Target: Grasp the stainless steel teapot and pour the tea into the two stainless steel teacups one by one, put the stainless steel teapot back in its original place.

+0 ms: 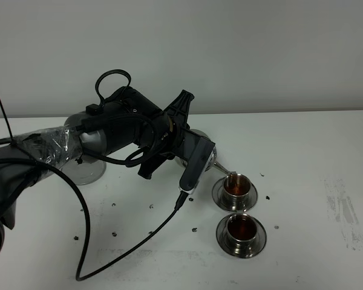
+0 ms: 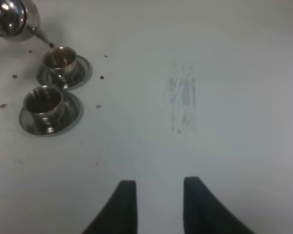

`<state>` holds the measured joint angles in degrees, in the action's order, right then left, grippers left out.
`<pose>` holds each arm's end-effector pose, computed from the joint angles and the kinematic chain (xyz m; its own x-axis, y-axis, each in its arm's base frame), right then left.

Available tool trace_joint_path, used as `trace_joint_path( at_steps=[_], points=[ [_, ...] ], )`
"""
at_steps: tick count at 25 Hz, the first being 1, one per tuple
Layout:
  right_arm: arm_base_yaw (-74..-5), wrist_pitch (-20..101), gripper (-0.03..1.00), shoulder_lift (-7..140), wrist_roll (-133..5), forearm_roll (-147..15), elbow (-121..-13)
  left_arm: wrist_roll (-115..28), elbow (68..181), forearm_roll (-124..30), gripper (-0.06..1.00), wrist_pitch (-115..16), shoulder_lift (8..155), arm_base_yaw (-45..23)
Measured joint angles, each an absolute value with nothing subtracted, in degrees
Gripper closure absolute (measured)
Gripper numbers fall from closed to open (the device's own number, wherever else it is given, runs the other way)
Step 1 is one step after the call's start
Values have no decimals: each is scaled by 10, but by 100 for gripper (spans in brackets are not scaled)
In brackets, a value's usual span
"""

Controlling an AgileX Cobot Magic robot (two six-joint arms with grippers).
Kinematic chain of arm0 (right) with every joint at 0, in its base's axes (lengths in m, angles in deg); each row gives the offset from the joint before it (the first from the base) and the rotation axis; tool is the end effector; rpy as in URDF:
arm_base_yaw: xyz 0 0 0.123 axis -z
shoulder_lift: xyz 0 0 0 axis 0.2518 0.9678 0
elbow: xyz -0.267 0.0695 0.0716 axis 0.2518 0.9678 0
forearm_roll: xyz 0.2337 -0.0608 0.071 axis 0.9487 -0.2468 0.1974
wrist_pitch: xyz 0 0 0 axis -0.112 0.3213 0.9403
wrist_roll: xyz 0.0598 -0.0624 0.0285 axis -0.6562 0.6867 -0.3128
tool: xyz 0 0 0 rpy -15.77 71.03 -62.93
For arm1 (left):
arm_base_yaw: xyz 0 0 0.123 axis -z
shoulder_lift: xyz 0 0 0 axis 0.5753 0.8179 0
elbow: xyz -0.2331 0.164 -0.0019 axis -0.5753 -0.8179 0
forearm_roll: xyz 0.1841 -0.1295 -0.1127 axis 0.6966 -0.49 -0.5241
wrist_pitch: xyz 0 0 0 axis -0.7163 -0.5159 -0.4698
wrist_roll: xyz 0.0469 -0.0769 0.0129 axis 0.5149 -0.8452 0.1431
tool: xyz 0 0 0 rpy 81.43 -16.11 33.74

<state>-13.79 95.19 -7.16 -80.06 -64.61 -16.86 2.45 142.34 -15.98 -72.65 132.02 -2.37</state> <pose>-0.0114 0.0130 0.2802 -0.4646 -0.0486 -0.8842 -0.1356 0.9906 0.0168 0.4207 -0.2559 0.1993 0.5209 0.8362 0.1714 0.5640 -0.4879 0.6662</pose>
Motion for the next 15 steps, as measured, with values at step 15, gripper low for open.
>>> trace_joint_path(
  at_steps=[15],
  points=[
    [-138,952,75,-72,-801,-646,-169,25,1423,-148,70,-719,1320,-24]
  ],
)
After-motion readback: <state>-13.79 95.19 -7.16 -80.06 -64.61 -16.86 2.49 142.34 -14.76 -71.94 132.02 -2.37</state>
